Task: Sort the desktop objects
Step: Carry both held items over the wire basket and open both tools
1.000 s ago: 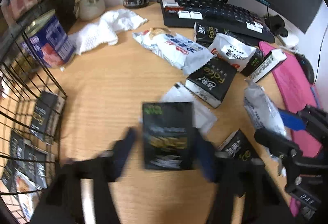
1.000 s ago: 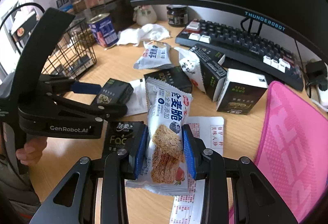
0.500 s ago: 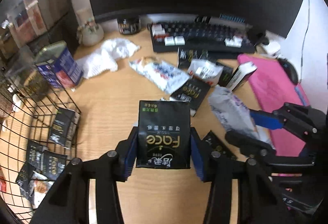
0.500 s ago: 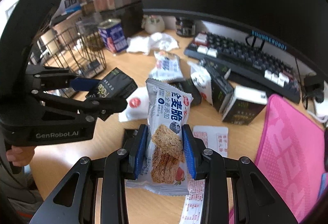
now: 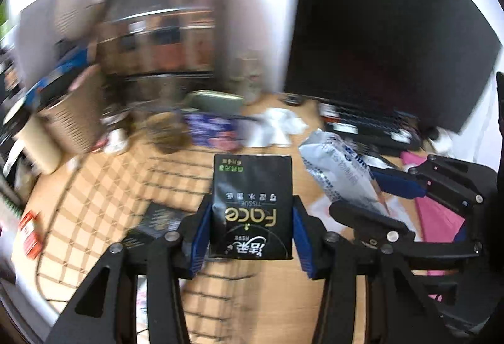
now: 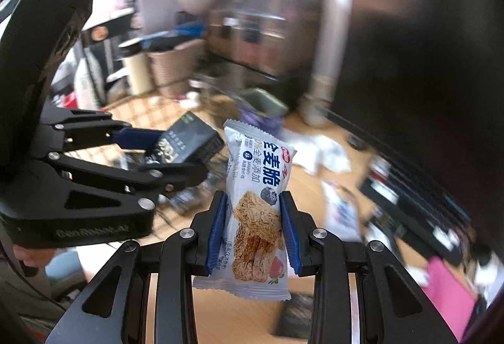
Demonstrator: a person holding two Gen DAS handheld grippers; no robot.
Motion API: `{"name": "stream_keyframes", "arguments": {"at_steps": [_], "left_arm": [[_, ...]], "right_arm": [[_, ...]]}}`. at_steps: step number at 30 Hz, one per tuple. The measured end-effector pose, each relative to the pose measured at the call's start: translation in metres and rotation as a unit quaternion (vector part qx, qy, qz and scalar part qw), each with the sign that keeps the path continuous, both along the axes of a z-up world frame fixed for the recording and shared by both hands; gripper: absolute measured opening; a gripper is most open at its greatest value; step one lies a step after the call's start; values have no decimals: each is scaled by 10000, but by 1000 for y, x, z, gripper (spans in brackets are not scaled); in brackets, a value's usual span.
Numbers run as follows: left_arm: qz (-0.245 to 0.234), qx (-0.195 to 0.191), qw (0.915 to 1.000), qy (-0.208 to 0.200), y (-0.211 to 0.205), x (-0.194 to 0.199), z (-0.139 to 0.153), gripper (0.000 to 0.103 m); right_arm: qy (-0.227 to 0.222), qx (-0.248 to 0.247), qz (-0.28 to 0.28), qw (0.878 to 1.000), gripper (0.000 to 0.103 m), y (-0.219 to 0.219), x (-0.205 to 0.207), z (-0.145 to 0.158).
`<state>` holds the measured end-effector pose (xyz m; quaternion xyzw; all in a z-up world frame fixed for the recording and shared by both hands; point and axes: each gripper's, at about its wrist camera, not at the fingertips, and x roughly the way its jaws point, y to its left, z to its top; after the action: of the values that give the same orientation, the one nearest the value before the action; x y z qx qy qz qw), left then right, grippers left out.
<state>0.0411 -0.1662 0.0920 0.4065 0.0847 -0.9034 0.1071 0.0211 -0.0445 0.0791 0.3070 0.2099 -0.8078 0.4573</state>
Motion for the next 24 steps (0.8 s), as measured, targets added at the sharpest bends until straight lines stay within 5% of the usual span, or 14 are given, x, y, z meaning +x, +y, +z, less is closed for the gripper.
{"name": "stream_keyframes", "arguments": {"at_steps": [11, 15, 24], "left_arm": [[1058, 157, 9940, -224, -85, 37, -24, 53], [1191, 229, 9925, -142, -95, 46, -28, 70], [1134, 368, 9928, -120, -97, 51, -28, 72]], "right_arm": [[-288, 78, 918, 9953, 34, -113, 25, -15], [-215, 83, 854, 9961, 45, -119, 23, -23], [-364, -27, 865, 9956, 52, -111, 20, -18]]}}
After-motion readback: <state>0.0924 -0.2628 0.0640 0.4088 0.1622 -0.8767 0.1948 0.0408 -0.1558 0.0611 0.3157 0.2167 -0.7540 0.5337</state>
